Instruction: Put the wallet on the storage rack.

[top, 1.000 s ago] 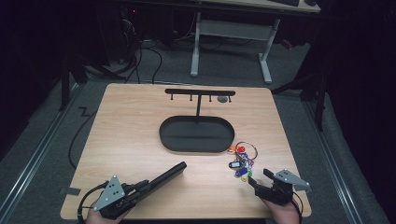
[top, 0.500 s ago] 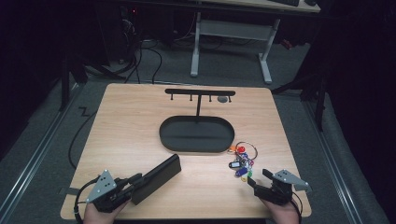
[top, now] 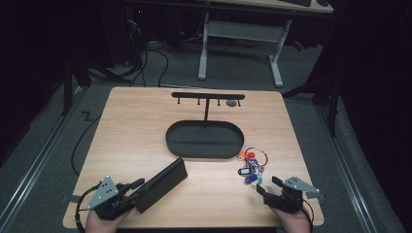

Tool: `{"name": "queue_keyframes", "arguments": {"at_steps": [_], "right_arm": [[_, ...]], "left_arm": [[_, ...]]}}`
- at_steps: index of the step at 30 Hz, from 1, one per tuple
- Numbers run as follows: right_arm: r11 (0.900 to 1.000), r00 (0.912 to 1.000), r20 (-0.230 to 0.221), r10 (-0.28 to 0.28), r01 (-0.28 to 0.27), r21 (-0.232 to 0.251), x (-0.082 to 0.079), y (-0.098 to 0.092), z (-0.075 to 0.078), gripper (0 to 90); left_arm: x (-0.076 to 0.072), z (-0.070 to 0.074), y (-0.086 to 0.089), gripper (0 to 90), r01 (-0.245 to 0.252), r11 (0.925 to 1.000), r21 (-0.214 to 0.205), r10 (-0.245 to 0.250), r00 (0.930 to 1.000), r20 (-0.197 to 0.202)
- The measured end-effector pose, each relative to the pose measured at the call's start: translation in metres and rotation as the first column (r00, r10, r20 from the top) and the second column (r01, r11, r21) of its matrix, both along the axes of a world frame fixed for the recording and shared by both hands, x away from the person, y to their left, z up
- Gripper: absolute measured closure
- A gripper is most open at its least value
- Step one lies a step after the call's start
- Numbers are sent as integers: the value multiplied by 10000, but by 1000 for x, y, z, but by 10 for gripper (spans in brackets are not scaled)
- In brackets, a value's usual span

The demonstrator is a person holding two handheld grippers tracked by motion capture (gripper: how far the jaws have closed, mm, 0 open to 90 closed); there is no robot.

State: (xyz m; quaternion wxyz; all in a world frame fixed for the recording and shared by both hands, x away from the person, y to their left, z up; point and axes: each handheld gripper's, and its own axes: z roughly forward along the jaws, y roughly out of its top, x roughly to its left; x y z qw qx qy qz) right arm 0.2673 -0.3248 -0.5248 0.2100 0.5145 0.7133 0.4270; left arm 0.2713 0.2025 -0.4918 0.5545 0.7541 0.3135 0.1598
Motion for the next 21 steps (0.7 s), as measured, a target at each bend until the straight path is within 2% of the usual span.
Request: {"name": "queue_keyframes", "arguments": {"at_steps": [6,11,13,21], "right_arm": [[10000,10000,14,19,-19,-4,0,0,0,236],[10000,10000,5,36,-36,2,0,0,0,236],[10000,10000,-7,45,-45,2,0,0,0,236],[10000,10000,19,58,-58,7,1,-1,-1,236]], "left_arm": [[-1,0,-4,633,160,9996,214,-161,9999,62],[-2,-2,-8,611,213,9971,727,-223,9997,124],[-3,-2,-11,610,177,9950,981,-196,9996,190],[-4,-1,-13,653,121,9926,1210,-159,9994,302]]}}
